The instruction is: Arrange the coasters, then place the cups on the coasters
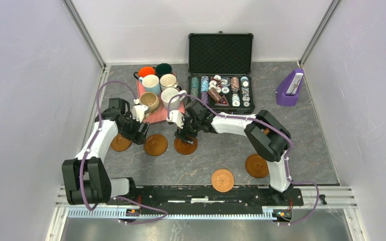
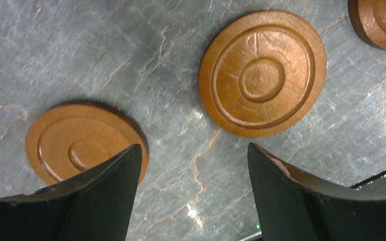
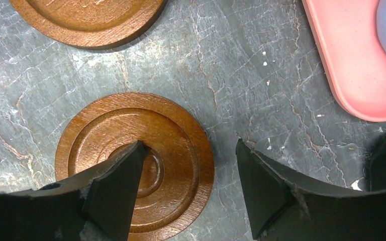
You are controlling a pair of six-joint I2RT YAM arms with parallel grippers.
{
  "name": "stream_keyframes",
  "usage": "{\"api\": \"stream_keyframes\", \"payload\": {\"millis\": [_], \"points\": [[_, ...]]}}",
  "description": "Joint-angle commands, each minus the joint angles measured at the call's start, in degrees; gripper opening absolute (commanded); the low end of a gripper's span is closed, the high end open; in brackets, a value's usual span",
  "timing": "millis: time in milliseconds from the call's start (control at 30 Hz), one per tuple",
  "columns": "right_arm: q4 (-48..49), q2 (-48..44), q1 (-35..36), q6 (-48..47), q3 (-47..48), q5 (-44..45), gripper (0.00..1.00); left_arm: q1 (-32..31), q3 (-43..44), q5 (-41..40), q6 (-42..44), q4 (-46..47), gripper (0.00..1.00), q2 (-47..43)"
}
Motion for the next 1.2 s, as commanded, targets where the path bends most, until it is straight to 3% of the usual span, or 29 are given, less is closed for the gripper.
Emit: {"api": "stream_keyframes", "payload": {"millis": [0,133,500,667,1167], "points": [[-0.4,-0.56,0.26,0.26,-0.27,1.05,0.75,-0.87,-0.26,-1.34,-3.56,7.35,0.84,2.62],[-0.54,-1.56,0.29,0.62,0.53,1.0,0.79,3.75,4.08,0.52,-3.83,4.84,0.83,5.92],[-0.66,-2.45,0.28,3.4,5.62,-1.63,0.87,19.62,12.77,-0.13,7.78,-0.22,0.79,14.67],[-1.01,-3.47,0.3,3.21,6.14,-1.53,0.93,20.57,14.38,-1.81,12.13,0.63,0.81,19.81],[-5.23,-8.74,-4.25,1.34,3.3,-1.76,0.94,20.85,11.03,-2.34,19.18,0.67,0.61,24.02]]}}
